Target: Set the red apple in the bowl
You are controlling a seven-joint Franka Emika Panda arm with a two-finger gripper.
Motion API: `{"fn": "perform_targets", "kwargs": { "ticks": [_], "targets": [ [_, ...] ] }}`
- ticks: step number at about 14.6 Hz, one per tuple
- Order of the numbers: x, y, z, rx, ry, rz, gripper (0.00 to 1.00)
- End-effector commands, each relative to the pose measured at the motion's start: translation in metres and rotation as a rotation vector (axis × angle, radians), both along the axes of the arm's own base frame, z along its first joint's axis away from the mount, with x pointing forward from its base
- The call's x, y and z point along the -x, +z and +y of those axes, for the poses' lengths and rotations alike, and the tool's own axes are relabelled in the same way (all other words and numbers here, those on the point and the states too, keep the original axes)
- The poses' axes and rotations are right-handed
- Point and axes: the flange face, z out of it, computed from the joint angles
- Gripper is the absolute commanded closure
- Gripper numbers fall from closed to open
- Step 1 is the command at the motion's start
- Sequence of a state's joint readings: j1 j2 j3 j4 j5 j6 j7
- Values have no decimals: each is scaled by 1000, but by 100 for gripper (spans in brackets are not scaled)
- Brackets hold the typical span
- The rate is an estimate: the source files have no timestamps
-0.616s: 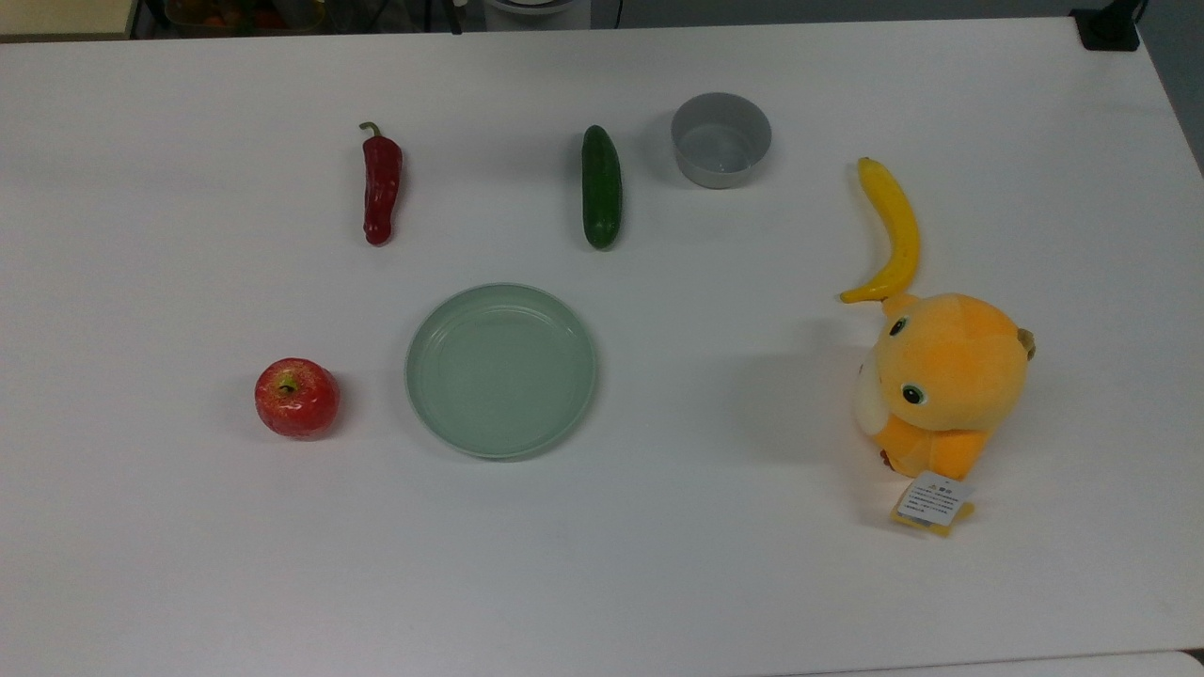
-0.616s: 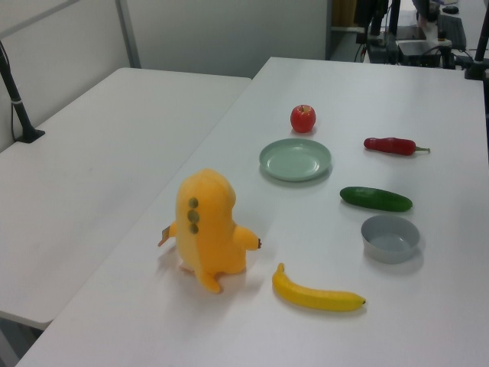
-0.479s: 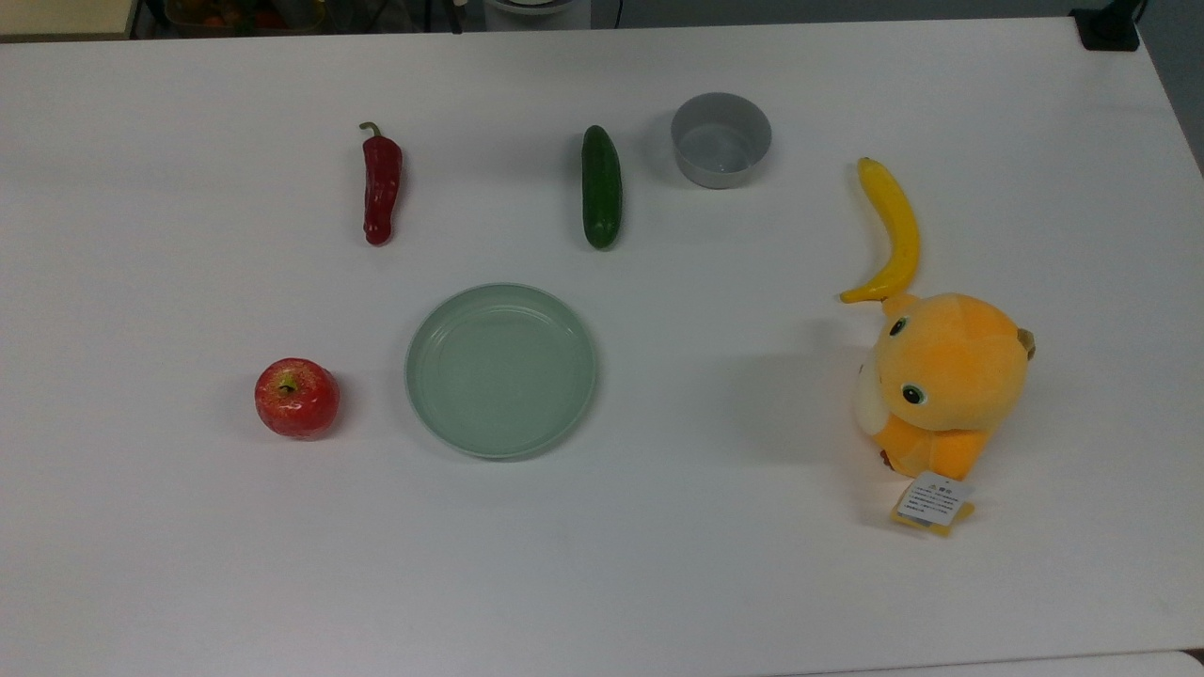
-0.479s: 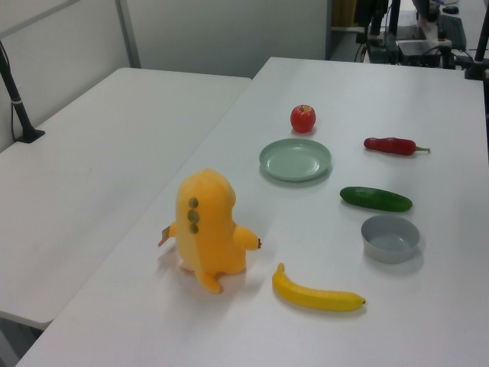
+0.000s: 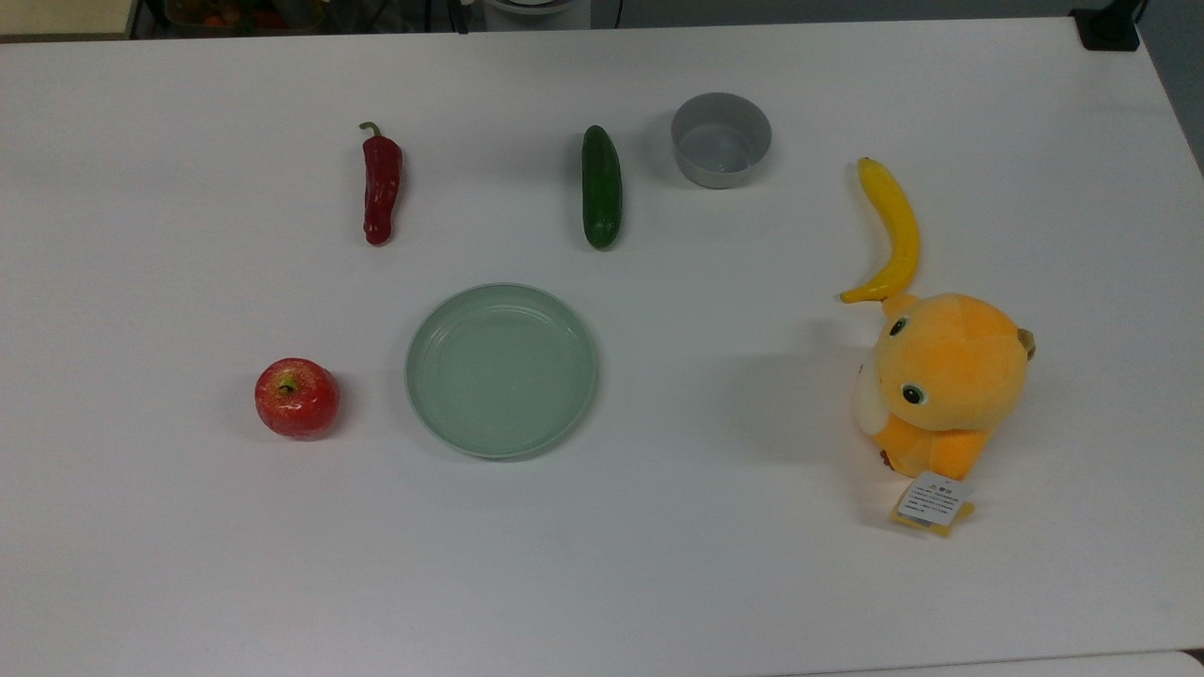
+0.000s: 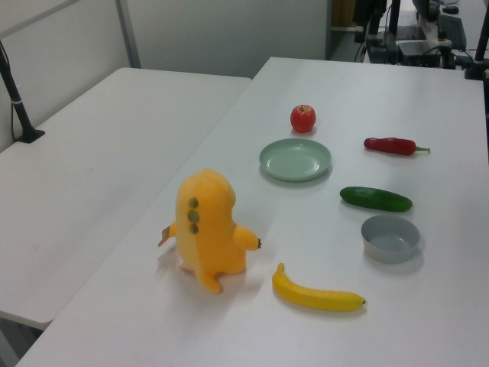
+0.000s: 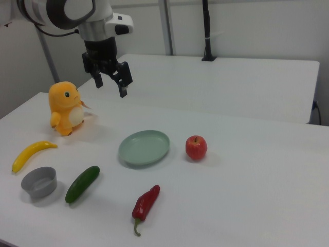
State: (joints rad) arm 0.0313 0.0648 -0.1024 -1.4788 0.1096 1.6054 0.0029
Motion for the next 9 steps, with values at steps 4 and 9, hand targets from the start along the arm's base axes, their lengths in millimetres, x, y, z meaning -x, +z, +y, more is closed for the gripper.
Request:
{"fn": "perform_targets", "kwargs": {
  "ticks": [4,9],
  "targets": [
    [-16,-4,-31,-5,-76,-132,0],
    [-51,-37,-58,24,-124,-203,0]
  ]
}}
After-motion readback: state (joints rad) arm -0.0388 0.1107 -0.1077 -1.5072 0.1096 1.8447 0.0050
